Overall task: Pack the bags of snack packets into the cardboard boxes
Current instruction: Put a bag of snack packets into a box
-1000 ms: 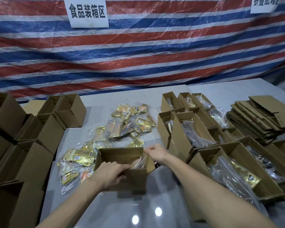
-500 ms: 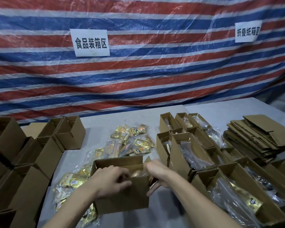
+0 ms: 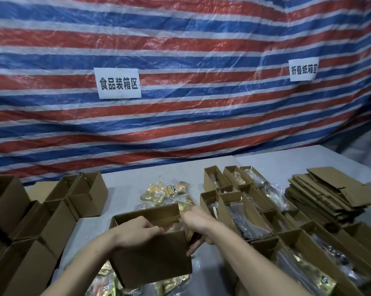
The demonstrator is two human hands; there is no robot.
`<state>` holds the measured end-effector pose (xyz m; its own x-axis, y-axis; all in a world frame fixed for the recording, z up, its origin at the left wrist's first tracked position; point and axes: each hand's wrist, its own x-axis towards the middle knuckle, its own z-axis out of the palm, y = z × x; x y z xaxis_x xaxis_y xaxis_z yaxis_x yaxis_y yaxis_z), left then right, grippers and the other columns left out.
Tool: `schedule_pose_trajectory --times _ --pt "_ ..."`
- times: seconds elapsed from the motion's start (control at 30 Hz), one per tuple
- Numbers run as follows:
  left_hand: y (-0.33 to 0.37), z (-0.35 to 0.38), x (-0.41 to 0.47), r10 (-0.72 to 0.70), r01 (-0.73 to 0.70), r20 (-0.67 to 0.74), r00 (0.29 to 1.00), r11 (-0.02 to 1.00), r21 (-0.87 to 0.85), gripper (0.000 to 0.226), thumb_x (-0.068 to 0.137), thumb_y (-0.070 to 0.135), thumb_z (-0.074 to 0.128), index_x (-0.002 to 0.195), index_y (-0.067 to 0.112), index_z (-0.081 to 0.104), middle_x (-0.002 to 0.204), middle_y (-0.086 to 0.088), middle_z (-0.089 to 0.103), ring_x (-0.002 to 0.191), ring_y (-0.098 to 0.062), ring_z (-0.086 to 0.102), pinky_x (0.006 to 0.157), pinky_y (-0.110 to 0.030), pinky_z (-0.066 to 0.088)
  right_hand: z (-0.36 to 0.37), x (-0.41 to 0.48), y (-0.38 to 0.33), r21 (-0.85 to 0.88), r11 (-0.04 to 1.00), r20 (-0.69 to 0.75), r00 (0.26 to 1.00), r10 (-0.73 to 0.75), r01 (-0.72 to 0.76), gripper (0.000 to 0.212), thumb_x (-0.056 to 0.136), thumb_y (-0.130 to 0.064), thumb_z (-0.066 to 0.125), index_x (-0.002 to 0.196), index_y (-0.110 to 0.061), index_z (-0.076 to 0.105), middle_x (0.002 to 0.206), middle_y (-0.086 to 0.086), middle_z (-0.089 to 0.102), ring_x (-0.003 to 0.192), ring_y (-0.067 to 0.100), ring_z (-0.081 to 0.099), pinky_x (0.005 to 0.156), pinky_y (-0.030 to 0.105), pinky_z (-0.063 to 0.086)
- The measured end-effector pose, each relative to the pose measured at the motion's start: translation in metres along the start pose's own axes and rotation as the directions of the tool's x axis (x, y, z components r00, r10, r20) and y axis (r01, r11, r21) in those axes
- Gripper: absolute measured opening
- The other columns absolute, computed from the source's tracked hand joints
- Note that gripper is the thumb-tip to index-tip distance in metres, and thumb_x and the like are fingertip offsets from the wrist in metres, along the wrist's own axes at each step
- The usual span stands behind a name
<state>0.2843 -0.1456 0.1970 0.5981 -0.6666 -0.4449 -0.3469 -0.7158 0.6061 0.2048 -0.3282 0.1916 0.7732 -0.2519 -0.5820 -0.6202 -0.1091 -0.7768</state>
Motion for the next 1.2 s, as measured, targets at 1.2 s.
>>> schedule_pose_trajectory --times 1.2 --pt "-0.133 0.132 0.136 -0.231 0.181 -0.295 0.927 0.966 -0.187 0.005 0.094 0.019 0.057 0.094 0.018 0.061 0.097 -0.007 0.069 0.089 -0.025 0.062 0.080 -0.037 0.052 -0.014 0.106 0.169 -0.082 0.939 0.011 0.942 0.336 -0.334 0.032 0.098 -0.023 0.047 0.127 -0.011 0.041 0.131 0.008 0.038 0.091 0.036 0.055 0.059 0.050 0.061"
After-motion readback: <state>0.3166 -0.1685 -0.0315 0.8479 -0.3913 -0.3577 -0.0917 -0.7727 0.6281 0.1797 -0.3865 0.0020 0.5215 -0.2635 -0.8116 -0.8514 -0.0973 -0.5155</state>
